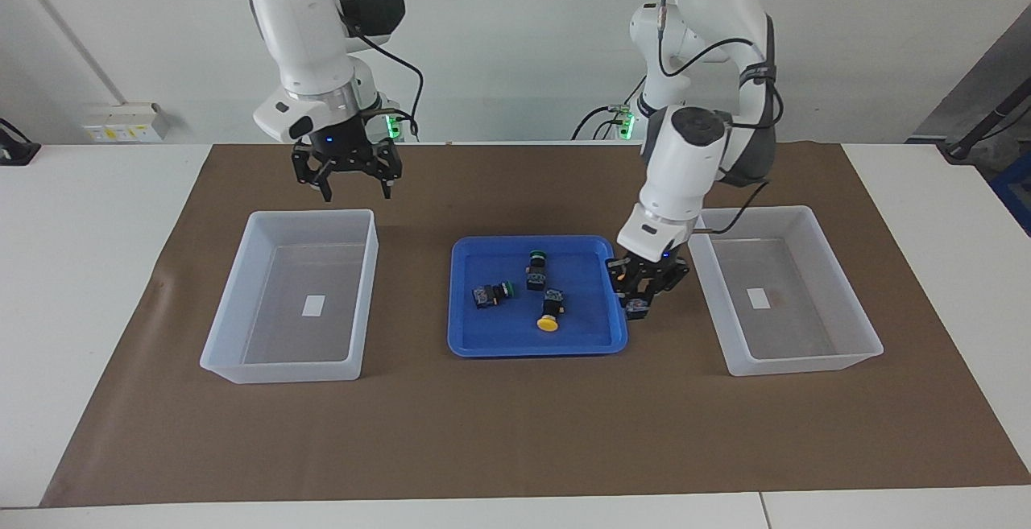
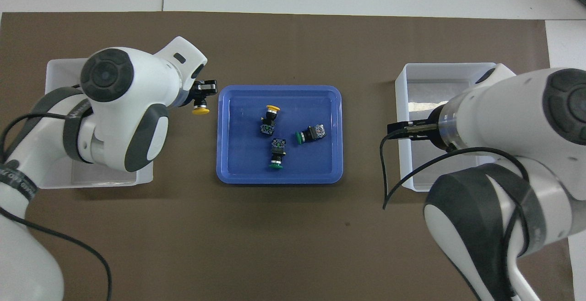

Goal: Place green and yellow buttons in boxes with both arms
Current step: 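Carry the yellow button to the bin while the right gripper grasps a green button, then open the left gripper over the bin while the right gripper lifts the button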

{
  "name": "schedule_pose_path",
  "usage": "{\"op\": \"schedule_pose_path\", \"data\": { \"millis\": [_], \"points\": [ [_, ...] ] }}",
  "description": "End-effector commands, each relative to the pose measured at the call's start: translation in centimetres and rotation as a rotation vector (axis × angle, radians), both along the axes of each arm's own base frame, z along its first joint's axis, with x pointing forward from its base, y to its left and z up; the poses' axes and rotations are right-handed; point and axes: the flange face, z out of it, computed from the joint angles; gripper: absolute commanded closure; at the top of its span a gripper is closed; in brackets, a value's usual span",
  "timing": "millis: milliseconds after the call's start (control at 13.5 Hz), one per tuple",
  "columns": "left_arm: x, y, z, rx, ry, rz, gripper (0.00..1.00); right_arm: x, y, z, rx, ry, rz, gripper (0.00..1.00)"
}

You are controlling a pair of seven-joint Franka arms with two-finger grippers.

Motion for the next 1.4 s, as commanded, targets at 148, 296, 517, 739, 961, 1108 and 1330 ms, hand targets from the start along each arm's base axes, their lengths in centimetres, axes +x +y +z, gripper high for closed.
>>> {"op": "schedule_pose_path", "data": {
  "millis": [148, 296, 517, 739, 961, 1108, 1330],
  "points": [
    [2.0, 10.9, 0.7, 0.041, -0.039, -0.018, 1.0, 1.8, 8.8, -8.0, 0.026, -0.027, -0.059, 0.0],
    [2.4, 16.2, 0.1, 0.071, -0.042, -0.04, 1.0, 2.1, 11.7, -10.4, 0.036, -0.069, 0.064, 0.0],
    [2.7, 20.8, -2.3, 0.091, -0.047, -0.035, 1.0, 2.2, 14.3, -13.8, 0.024, -0.097, 0.432, 0.0],
    [3.1, 23.8, -6.3, 0.105, -0.076, -0.015, 1.0, 3.0, 14.0, -15.6, -0.012, -0.125, 0.855, 0.0],
    [3.5, 25.1, -10.6, 0.122, -0.091, -0.035, 1.0, 3.1, 13.9, -18.0, -0.058, -0.107, 1.158, 0.0],
    [3.6, 26.2, -11.2, 0.15, -0.09, -0.108, 1.0, 2.9, 14.5, -19.5, -0.07, -0.092, 1.264, 0.0],
    [3.9, 27.1, -11.5, 0.152, -0.086, -0.101, 0.25, 2.6, 14.8, -21.4, -0.085, -0.069, 1.375, 0.0]
  ]
}}
